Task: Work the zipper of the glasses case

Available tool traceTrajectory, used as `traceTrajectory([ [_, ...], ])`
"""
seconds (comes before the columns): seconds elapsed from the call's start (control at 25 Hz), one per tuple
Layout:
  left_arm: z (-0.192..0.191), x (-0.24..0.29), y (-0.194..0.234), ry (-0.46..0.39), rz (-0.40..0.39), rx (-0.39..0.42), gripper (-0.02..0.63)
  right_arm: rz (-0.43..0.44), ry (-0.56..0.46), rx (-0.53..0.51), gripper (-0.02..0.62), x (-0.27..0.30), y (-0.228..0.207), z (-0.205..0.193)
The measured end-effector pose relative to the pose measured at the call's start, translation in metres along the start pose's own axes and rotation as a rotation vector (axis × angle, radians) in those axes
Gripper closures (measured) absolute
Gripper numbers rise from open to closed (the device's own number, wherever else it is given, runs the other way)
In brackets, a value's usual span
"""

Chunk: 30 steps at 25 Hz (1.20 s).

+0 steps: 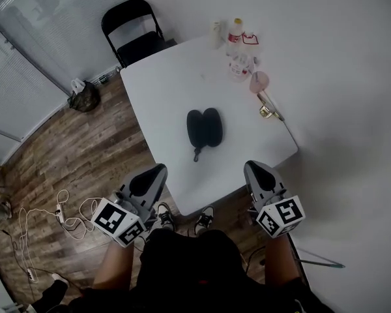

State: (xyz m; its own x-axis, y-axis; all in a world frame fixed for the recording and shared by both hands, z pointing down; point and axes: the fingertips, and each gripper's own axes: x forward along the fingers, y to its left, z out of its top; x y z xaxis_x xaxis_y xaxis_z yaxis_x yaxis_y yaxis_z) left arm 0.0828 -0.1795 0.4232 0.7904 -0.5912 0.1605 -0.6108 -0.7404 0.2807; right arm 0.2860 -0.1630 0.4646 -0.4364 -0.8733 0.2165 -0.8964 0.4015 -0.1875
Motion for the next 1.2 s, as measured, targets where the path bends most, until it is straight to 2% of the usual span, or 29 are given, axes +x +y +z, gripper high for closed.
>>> traceTrajectory([
  [0.2, 0.001, 0.001, 0.023, -0.008, -0.019, -0.023, 0.581, 0.003, 0.028, -0.009, 0.574, 0.024, 0.01, -0.006],
  [0.36, 0.006, -0.001, 0.044, -0.01, -0.038, -0.038, 0.581, -0.03, 0.05, -0.022, 0.569, 0.045, 0.017, -0.008],
  [0.48, 0.007, -0.005, 0.061, -0.008, -0.044, -0.049, 0.581, -0.05, 0.09, -0.017, 0.478, 0.065, 0.017, -0.017],
  [0.64, 0.005, -0.009, 0.08, 0.009, -0.039, -0.056, 0.581, -0.099, 0.151, 0.0, 0.443, 0.095, 0.003, -0.034],
  [0.84, 0.001, -0.017, 0.103, 0.006, -0.009, -0.07, 0.581, -0.189, 0.301, 0.044, 0.394, 0.14, -0.034, -0.086],
  [1.0, -0.004, -0.016, 0.114, 0.011, 0.004, -0.082, 0.581, -0.256, 0.447, 0.056, 0.39, 0.173, -0.07, -0.137],
  [1.2, -0.012, -0.009, 0.121, 0.038, -0.006, -0.089, 0.581, -0.303, 0.571, 0.053, 0.391, 0.201, -0.097, -0.184],
])
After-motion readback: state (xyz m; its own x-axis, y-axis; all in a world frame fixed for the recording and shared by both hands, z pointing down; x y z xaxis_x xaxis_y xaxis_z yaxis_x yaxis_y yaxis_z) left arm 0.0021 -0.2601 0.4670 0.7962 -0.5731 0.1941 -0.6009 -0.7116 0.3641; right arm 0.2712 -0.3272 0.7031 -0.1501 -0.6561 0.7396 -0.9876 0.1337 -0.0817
